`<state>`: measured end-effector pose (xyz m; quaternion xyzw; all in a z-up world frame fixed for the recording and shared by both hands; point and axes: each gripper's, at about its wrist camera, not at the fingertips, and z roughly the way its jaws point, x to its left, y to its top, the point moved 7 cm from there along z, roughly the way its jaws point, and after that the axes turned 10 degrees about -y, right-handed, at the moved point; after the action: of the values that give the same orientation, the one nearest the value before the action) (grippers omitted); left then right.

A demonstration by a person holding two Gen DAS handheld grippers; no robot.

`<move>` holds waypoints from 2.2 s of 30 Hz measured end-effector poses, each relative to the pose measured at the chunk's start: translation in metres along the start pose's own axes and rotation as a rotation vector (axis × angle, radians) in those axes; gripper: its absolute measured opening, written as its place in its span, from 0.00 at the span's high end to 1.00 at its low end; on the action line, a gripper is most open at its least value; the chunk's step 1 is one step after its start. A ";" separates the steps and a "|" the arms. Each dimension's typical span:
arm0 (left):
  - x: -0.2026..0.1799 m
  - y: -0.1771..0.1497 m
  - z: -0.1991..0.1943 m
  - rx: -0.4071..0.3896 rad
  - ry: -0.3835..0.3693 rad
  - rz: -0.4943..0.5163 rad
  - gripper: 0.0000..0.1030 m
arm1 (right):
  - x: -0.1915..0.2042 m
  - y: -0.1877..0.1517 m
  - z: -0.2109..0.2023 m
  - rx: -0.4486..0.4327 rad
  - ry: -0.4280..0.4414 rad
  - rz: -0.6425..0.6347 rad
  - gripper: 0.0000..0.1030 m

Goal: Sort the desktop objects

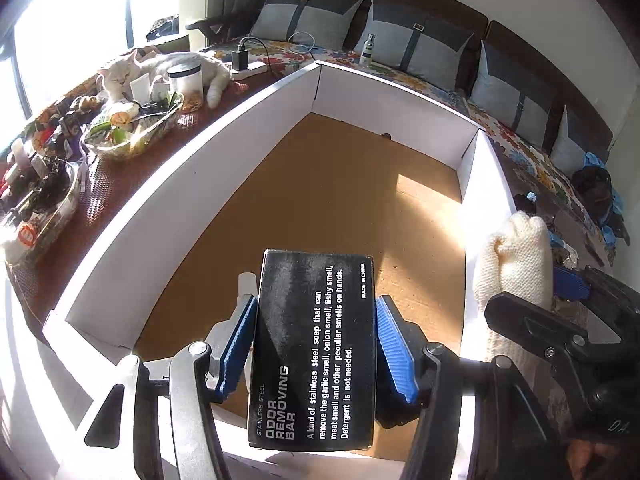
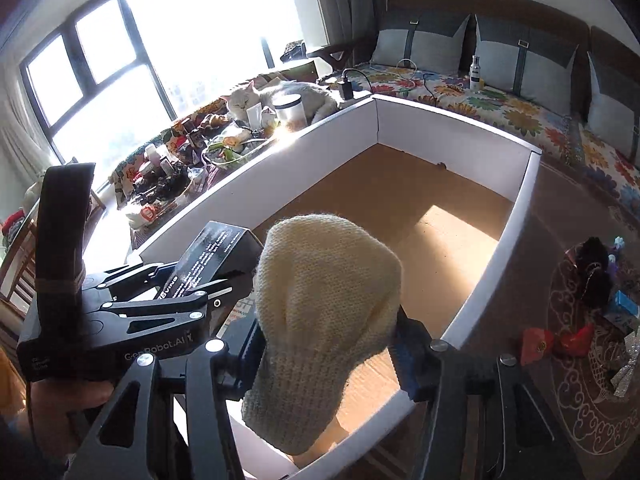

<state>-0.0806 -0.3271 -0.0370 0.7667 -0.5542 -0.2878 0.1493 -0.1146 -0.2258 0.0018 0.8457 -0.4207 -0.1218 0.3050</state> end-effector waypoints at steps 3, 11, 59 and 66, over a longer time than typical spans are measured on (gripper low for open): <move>0.003 0.000 -0.013 -0.040 0.018 -0.003 0.32 | -0.004 -0.001 0.004 -0.007 -0.024 0.018 0.23; -0.034 -0.001 -0.035 -0.130 -0.040 -0.011 0.26 | -0.059 -0.011 -0.056 -0.164 -0.100 0.086 0.10; -0.278 -0.126 0.109 0.133 -0.266 0.314 0.12 | -0.358 -0.244 -0.055 0.086 -0.536 0.379 0.00; -0.287 -0.131 0.114 0.140 -0.182 0.384 0.07 | -0.358 -0.244 -0.056 0.082 -0.542 0.385 0.00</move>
<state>-0.1127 -0.0038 -0.1203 0.6263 -0.7199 -0.2831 0.0971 -0.1539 0.1914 -0.1237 0.6991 -0.6430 -0.2655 0.1649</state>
